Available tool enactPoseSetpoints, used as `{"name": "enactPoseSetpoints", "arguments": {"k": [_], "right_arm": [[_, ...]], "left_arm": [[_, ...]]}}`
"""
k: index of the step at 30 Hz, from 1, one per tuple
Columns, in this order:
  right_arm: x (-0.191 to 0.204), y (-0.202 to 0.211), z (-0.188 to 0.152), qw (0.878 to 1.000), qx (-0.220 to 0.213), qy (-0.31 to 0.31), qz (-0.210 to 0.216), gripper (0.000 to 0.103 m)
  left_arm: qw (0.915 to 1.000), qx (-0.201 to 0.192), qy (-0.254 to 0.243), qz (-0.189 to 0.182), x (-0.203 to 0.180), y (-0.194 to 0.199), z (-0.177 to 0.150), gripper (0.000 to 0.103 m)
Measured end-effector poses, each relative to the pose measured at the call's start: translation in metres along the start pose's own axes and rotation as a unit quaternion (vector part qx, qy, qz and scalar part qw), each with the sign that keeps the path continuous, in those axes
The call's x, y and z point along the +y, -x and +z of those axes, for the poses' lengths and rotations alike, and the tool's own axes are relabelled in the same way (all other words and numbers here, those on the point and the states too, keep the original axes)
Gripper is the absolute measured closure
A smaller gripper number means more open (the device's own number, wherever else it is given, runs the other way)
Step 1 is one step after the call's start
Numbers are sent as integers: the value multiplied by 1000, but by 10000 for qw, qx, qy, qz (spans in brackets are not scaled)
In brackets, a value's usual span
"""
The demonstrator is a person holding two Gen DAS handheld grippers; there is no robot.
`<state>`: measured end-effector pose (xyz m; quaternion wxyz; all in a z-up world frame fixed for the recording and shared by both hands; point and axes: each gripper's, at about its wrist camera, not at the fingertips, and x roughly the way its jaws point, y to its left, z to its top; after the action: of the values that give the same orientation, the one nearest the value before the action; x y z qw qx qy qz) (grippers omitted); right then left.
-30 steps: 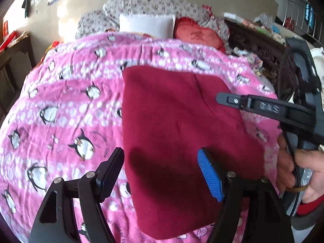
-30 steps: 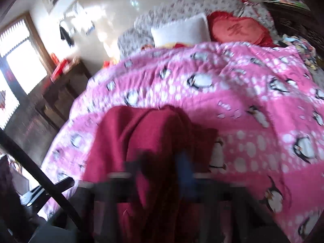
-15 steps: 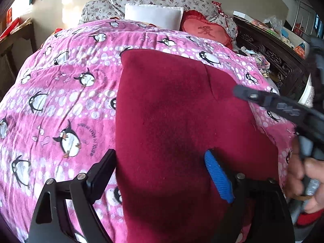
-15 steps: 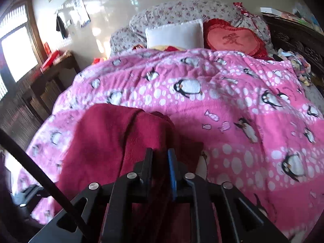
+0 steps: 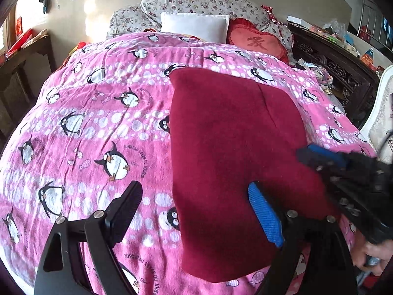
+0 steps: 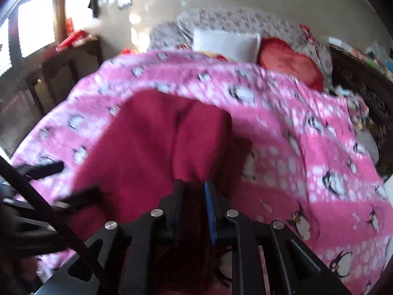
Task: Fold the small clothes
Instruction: 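Press the folded sweatshirt flat and open the right gripper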
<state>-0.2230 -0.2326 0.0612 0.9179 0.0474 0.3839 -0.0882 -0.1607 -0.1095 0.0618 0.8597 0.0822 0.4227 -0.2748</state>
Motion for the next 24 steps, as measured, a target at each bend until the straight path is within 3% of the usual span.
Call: {"name": "enactPoseSetpoints", "arguments": {"k": [6,8,12,19,24], "right_arm": [[-15,17,-5,9966,-231,-623,477,76],[-12,28,-4,9964,-336,-642,449,73],[-2,40,-5,9966,-487,-583,332,50],[9,49,-5,9971,-608,-467,15,47],[9,52,-8,9964,-664,-515,-90,34]], "left_arm": [[9998,-111,1,165,-3,6,0,16],[9996,-146,9,223,-3,8,0,16],[9992,-242,45,330,-3,14,0,16],[9982,-353,102,482,-1,21,0,16],[9972,-422,107,615,1,24,-3,16]]}}
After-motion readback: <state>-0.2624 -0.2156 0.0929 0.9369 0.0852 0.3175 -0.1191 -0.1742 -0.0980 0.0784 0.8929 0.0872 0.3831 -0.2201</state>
